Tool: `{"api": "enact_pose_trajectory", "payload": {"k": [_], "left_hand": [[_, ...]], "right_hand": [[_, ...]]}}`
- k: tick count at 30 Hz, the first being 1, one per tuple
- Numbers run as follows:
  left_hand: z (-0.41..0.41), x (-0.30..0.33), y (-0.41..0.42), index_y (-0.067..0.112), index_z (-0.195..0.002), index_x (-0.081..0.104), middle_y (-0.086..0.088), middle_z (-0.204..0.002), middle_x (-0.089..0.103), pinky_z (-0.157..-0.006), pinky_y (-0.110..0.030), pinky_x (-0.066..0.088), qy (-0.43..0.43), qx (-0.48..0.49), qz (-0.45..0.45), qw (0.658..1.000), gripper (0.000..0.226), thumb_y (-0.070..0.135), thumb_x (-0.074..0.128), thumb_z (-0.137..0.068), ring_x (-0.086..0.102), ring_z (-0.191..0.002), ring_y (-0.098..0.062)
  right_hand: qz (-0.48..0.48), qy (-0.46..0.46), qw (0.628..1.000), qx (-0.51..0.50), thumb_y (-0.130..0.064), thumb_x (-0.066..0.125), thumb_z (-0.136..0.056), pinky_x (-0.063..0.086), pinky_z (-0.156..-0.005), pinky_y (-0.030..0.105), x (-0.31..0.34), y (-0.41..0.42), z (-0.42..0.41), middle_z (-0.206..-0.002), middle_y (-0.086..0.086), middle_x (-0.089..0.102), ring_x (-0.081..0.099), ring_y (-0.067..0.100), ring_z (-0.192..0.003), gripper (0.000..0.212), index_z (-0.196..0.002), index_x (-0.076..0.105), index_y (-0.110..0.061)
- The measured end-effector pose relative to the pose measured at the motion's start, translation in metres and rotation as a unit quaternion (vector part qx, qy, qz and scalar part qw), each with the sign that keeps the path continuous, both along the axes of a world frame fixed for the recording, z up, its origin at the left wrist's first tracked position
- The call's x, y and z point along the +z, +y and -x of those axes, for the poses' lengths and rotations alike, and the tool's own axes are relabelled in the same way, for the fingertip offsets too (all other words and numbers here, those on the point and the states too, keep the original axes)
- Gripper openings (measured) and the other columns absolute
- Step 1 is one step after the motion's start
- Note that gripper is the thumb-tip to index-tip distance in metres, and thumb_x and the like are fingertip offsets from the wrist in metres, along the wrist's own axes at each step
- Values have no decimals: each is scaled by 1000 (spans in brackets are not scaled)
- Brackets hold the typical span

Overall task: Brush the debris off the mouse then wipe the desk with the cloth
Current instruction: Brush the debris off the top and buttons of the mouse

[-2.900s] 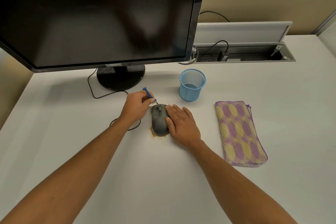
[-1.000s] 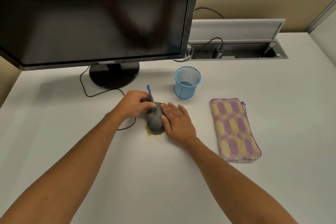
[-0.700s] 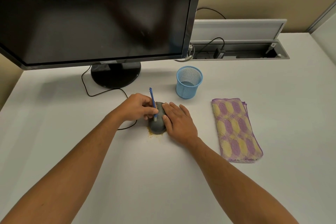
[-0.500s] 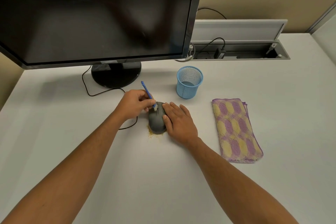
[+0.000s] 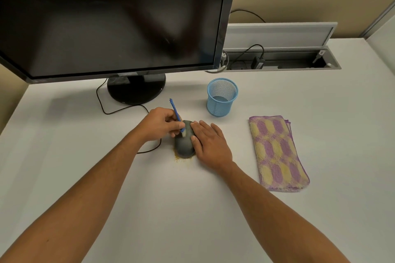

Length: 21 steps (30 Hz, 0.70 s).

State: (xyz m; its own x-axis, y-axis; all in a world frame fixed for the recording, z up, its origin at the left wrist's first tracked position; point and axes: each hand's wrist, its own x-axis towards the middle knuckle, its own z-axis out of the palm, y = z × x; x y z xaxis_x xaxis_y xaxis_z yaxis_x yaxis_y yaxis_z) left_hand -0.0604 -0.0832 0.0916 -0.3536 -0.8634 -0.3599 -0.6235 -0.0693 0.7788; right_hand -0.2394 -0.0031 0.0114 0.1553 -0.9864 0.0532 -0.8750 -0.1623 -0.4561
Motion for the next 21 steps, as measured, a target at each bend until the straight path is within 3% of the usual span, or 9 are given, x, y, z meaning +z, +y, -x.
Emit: {"api": "enact_pose_trajectory", "payload": {"k": [5,10,14,18,21], "left_hand": [[4,-9,-5,11,-101,69,0,-86,71,-75,-25,55,-6,91,93,992,18,24,69,-88,68,-78,-12],[13,-16,-12,9,-104,69,-2,-92,69,-82,-29,54,-22,86,116,989,21,24,68,-89,65,-82,-12],[15,-16,-18,11,-102,69,-3,-90,69,-78,-31,57,-51,54,101,992,19,24,69,-89,67,-83,-15],[12,-6,-23,11,-96,68,2,-80,70,-61,-17,50,-70,-5,48,996,12,21,68,-89,66,-69,-8],[8,-2,-27,10,-95,69,-2,-79,73,-62,-19,55,-49,-19,1,999,11,19,68,-89,69,-66,-11]], "right_hand": [[-1,3,1000,0,-47,15,-99,13,-119,36,0,0,0,-150,-1,43,30,14,-143,61,-147,38,-19],[8,2,1000,-2,-46,16,-99,13,-118,36,-1,0,0,-149,0,45,31,15,-142,60,-146,40,-18],[8,2,1000,-1,-45,17,-99,12,-118,36,-1,0,0,-149,0,45,31,15,-142,59,-146,40,-18],[10,1,1000,-1,-45,17,-99,13,-118,37,-3,-1,1,-148,1,45,32,16,-142,59,-146,41,-18],[7,3,1000,2,-46,17,-99,13,-118,36,-3,-1,0,-149,1,44,31,15,-142,60,-146,40,-18]]}}
